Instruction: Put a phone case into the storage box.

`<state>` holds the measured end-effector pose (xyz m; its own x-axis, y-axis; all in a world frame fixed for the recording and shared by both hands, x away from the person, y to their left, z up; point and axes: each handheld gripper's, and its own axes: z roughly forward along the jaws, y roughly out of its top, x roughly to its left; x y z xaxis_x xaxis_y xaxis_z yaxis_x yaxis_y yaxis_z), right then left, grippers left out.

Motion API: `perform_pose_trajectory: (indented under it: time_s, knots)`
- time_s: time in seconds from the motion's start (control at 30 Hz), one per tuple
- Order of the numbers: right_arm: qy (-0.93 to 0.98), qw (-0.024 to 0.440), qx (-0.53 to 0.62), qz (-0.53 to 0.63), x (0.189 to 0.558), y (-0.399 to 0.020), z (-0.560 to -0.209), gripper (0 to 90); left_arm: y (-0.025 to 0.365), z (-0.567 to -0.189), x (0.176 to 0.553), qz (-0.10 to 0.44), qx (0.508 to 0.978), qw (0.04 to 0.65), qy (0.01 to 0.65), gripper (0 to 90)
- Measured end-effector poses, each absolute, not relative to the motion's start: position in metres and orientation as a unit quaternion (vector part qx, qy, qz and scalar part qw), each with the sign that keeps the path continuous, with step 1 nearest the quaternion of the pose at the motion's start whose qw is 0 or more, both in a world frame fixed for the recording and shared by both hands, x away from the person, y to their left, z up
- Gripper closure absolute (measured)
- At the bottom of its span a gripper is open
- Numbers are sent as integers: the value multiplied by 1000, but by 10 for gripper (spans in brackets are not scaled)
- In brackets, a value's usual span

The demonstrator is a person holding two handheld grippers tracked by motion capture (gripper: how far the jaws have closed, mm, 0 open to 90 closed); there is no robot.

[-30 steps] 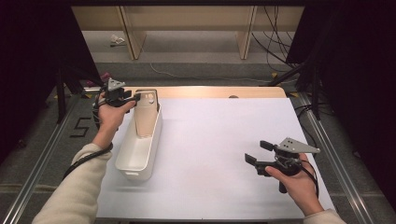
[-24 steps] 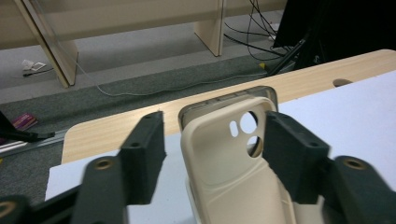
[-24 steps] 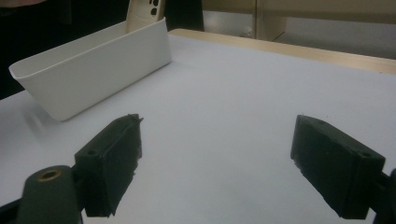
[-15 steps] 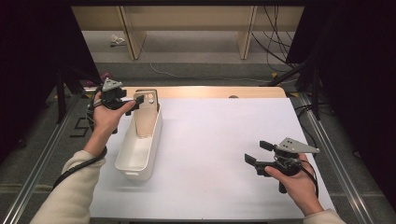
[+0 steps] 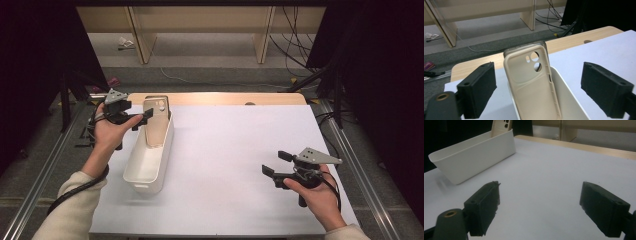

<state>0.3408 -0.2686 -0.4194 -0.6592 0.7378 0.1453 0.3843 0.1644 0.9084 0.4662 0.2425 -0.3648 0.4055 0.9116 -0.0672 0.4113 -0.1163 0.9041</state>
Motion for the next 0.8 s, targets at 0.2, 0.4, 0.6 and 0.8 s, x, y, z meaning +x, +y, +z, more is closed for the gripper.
perform_pose_trajectory:
  time_s: [0.2, 0.4, 0.6, 0.8]
  knots:
    - [744, 169, 378, 524, 341, -269, -420, 172, 241, -362, 452, 255, 702, 479, 462, 65]
    - [745, 169, 377, 523, 341, -269, -419, 171, 239, -360, 440, 253, 706, 484, 451, 48]
    - [745, 170, 377, 523, 341, -269, -419, 171, 236, -359, 428, 251, 716, 484, 437, 38]
    - [745, 170, 378, 523, 341, -269, -419, 171, 233, -362, 414, 247, 721, 491, 422, 36]
